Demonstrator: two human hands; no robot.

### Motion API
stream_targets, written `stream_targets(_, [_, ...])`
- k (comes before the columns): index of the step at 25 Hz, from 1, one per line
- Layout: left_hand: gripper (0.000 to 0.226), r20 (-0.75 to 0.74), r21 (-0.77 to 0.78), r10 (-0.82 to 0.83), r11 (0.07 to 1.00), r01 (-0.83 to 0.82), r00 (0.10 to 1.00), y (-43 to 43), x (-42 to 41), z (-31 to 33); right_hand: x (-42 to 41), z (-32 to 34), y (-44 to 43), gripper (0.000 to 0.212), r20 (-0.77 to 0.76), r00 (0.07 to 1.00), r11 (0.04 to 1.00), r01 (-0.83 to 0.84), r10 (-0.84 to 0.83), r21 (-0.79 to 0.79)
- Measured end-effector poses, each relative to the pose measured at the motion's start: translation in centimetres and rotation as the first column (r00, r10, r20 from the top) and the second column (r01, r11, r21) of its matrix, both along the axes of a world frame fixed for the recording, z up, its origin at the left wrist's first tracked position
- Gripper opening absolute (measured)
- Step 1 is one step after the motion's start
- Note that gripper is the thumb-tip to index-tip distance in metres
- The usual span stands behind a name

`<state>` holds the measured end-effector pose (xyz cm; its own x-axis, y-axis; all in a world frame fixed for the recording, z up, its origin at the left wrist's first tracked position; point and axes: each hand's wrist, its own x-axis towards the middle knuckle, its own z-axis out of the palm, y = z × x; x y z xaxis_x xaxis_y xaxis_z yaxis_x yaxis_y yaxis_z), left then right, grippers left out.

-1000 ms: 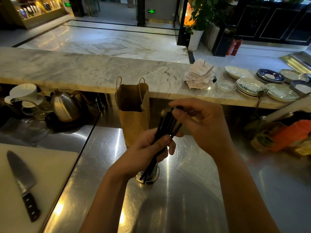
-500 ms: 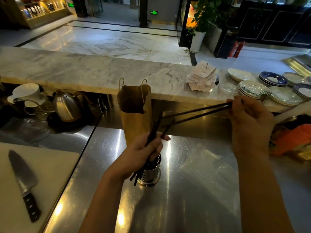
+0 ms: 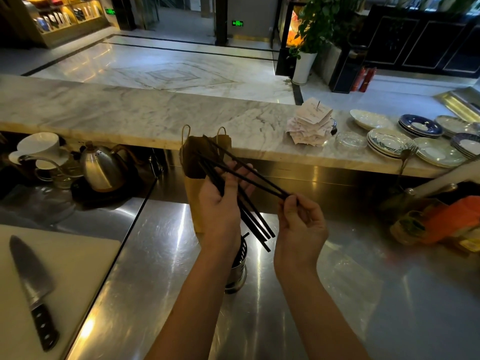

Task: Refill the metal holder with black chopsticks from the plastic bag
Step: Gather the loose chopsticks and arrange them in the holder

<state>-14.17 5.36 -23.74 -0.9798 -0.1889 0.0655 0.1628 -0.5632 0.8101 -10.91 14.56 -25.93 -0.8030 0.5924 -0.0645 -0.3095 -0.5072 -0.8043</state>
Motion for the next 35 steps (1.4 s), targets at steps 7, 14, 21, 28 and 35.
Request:
stream_targets(7, [0.025, 0.036, 0.021, 0.246, 0.969, -0.247, 0.969, 1.3, 0.2, 0.9, 0.8, -2.1, -1.6, 0.018, 0.171, 0.984, 0.933, -0.105, 0.047, 0.345])
stream_targets(14, [0.025, -0.085, -0.337, -0.065, 0.941, 0.033, 0.994, -1.7, 0.2, -0.5, 0.1, 0.0, 3.0, 0.010, 0.504, 0.728, 0.309, -0.666, 0.465, 0.679])
stream_targets(21, [0.020, 0.038, -0.518, -0.568, 0.692, 0.502, 0.822, -2.2, 3.0, -1.7, -1.2, 7.0, 4.5, 0.039, 0.216, 0.924, 0.206, -0.288, 0.315, 0.935])
stream_targets(28, [0.028, 0.096, -0.510, -0.628, 0.635, 0.580, 0.772, -2.3, 3.2, -1.3, -1.1, 6.5, 4.9, 0.024, 0.192, 0.922, 0.091, -0.235, 0.337, 0.968])
stream_targets(35, [0.039, 0.108, -0.471, -0.654, 0.630, 0.618, 0.749, -2.2, 3.5, -1.2, -0.9, 5.9, 4.8, 0.025, 0.118, 0.936, 0.084, -0.154, 0.330, 0.985])
